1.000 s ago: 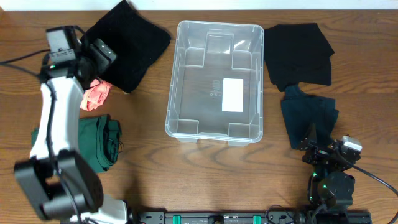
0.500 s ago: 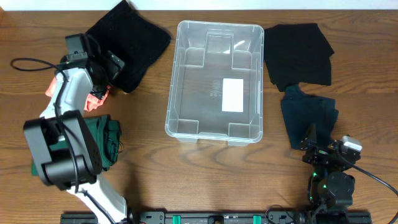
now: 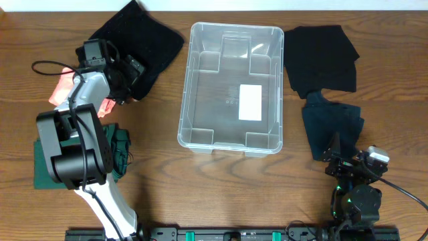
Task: Pack container
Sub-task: 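Reach the left gripper forward to the black knit sweater, then close the left gripper on the black sweater's edge, then lift the black sweater and carry it right over the container, then lower the black sweater into the container with the left gripper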
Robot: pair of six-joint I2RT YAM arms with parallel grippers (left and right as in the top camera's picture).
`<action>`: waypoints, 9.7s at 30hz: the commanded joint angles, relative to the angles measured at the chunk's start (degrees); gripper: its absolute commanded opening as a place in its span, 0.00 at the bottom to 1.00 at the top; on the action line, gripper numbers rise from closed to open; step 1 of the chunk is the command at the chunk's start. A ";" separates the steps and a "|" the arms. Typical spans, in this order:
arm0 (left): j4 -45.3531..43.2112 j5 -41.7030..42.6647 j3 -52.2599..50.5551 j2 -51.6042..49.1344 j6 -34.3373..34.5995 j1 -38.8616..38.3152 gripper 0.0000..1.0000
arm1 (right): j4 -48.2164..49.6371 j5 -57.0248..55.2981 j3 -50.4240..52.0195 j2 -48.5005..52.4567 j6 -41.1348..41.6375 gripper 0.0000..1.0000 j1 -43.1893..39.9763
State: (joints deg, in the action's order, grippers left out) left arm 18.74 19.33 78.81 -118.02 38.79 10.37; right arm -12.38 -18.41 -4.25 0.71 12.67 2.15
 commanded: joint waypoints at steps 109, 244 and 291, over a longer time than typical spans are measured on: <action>-9.18 -9.33 -5.75 3.96 9.55 -1.64 0.98 | -0.07 0.00 0.20 -0.22 0.57 0.99 -0.26; -20.28 52.98 -5.81 27.45 -21.57 -19.26 0.06 | -0.07 0.00 0.20 -0.22 0.59 0.99 -0.26; -35.65 -18.93 -2.71 25.14 -2.89 -38.75 0.06 | -0.07 0.00 0.20 -0.22 0.59 0.99 -0.26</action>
State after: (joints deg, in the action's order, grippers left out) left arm -15.73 5.02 72.31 -92.44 40.58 -26.41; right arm -12.38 -18.41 -4.25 0.71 12.64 2.15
